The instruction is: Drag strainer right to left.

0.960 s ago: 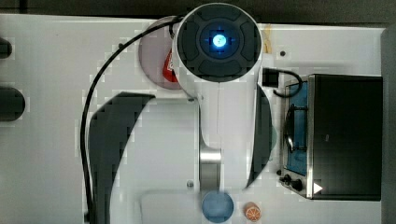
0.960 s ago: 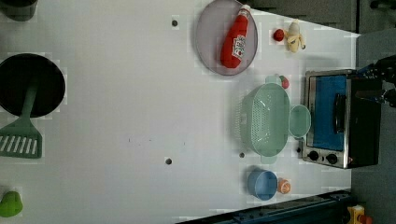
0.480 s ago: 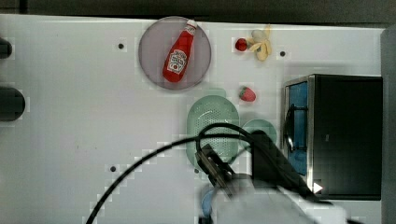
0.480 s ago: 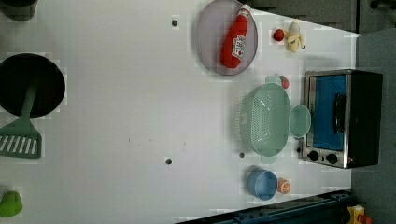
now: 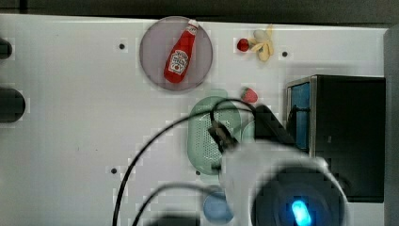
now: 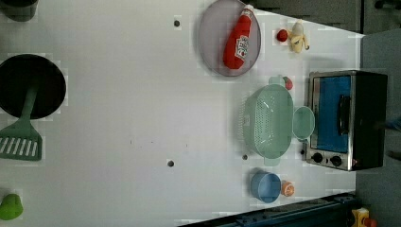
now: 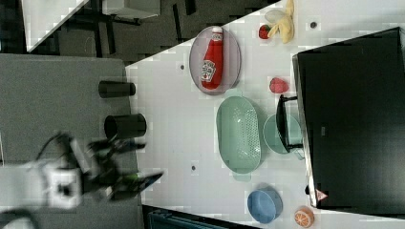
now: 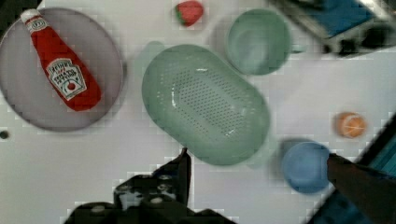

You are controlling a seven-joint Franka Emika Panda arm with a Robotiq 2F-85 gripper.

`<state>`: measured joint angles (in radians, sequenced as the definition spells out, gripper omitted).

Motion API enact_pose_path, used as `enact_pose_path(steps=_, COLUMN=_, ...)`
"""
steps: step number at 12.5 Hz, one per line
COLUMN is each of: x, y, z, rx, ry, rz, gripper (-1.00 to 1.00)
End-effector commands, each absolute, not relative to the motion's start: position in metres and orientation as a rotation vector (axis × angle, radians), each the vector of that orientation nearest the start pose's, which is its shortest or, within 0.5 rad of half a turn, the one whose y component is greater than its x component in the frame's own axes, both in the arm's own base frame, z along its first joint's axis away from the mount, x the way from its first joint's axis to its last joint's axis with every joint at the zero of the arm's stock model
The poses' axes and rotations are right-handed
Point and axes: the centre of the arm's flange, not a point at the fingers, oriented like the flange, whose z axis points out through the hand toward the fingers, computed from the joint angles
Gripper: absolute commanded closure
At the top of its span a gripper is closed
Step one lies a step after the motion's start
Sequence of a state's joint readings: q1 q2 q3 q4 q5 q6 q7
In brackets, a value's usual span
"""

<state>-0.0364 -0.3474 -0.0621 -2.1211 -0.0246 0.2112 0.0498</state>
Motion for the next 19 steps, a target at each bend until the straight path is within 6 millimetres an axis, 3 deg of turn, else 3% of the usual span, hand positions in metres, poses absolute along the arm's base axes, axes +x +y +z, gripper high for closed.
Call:
enact_pose_path(steps=1, x=0.460, y=-0.044, z=0.450, rx=-2.767, ry=1.576, rz=0.111, gripper=-1.00)
enact_pose_path(steps=6, x=0.470, y=-0.035, z=0.339, rx=-2.516, ry=1.942, rz=0.041, gripper=-1.00)
enact_pose_path(steps=11, x=0.482, y=-0.024, z=0.242, rx=-2.387, ry=2.116, rz=0.046, gripper=-1.00)
enact_pose_path(steps=14, x=0.481, y=-0.012, z=0.196, rx=-2.379, ry=2.121, rz=0.047, gripper=-1.00)
enact_pose_path(steps=19, x=0.479, y=0.015, z=0.161, rx=-2.333, ry=2.148, rz=0.028, gripper=-1.00)
